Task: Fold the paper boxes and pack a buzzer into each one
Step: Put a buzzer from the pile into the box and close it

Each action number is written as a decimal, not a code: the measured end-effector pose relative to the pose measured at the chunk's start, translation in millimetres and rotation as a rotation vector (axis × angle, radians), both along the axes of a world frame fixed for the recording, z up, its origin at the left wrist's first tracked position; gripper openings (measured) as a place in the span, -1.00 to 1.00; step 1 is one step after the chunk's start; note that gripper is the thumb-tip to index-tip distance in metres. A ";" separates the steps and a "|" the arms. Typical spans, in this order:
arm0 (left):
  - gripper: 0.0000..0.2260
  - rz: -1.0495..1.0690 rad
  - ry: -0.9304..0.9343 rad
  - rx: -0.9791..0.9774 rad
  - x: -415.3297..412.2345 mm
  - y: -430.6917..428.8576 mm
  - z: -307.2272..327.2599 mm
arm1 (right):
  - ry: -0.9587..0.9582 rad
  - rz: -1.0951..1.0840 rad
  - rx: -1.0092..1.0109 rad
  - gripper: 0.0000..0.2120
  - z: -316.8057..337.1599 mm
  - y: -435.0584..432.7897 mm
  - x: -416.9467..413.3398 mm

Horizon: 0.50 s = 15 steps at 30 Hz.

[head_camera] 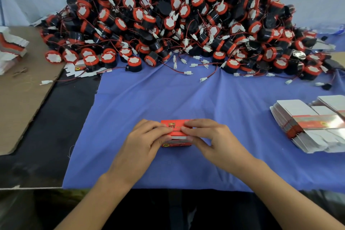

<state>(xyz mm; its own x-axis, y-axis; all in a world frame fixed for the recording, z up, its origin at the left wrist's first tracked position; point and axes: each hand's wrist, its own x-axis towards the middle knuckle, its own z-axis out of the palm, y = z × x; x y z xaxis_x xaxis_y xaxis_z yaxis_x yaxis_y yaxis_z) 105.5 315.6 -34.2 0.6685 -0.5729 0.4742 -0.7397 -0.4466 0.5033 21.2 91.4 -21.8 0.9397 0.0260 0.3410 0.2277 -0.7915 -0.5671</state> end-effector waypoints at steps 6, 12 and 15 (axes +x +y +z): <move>-0.86 0.052 -0.044 -0.097 -8.6 -4.0 -8.9 | -0.057 -0.014 -0.001 -0.72 -5.8 3.6 -3.8; -0.70 0.044 -0.204 0.043 -18.5 0.7 -17.7 | -0.091 -0.028 0.064 -0.82 -14.9 5.3 -7.3; -0.71 0.047 -0.256 0.089 -21.5 2.8 -19.4 | -0.124 -0.047 0.071 -0.83 -16.9 7.9 -7.9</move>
